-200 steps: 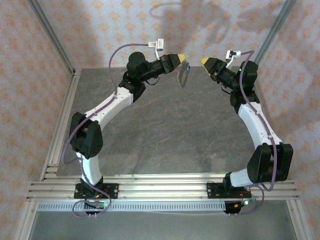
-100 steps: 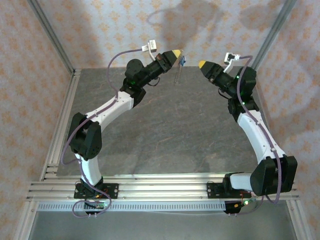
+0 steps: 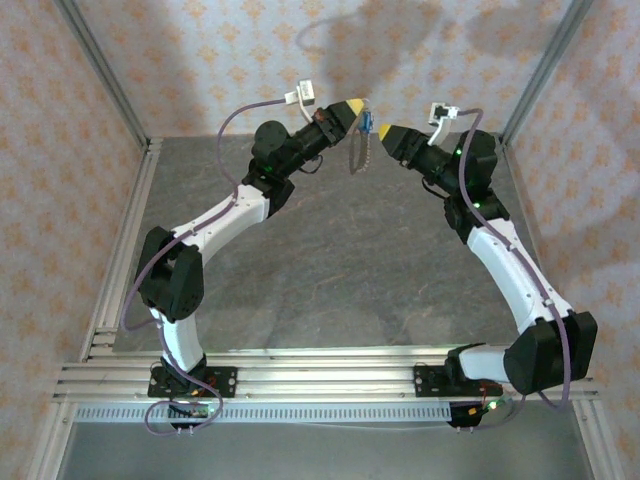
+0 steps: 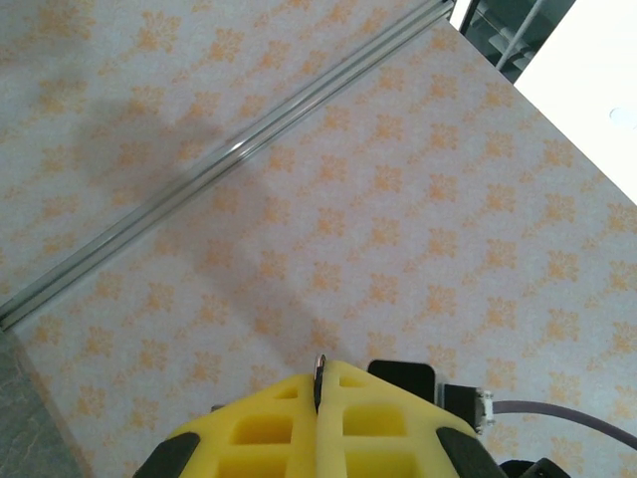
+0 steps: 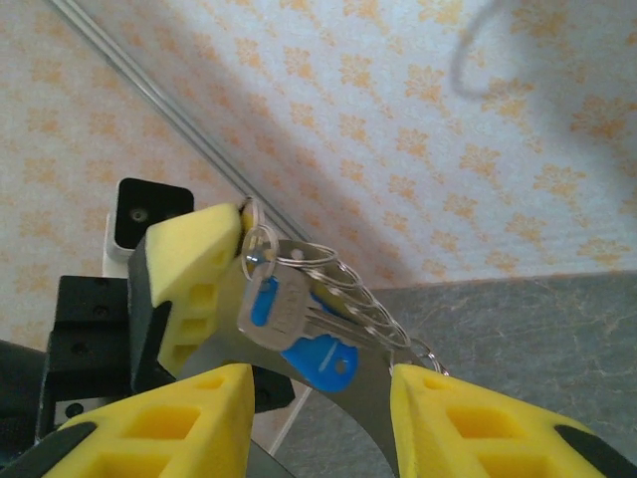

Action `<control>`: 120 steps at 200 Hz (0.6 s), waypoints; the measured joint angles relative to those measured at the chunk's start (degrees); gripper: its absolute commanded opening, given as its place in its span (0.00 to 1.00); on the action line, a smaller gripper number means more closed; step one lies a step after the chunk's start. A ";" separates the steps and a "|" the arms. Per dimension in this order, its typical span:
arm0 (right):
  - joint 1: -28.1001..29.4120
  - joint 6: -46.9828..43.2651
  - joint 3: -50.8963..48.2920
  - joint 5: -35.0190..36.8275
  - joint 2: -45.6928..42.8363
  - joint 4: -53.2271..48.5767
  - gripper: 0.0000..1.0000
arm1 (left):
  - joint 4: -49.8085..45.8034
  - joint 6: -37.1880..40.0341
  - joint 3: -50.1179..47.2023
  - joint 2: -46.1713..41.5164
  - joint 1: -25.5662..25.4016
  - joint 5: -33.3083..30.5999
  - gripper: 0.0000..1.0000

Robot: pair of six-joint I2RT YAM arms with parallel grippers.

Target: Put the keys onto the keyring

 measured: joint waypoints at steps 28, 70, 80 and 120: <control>0.83 -1.07 1.53 0.26 0.98 -0.68 0.41 | 0.00 0.00 0.00 -0.02 -0.35 -0.02 0.00; 1.77 -2.16 2.27 0.46 1.51 -1.73 0.41 | 0.00 0.00 0.00 -0.04 -0.46 0.00 0.00; 1.99 -2.36 2.58 0.46 1.73 -1.73 0.41 | 0.00 0.00 0.00 -0.04 -0.50 0.00 0.00; 2.32 -2.67 3.67 0.48 2.60 -2.10 0.40 | 0.00 0.00 0.00 -0.04 -0.72 0.00 0.00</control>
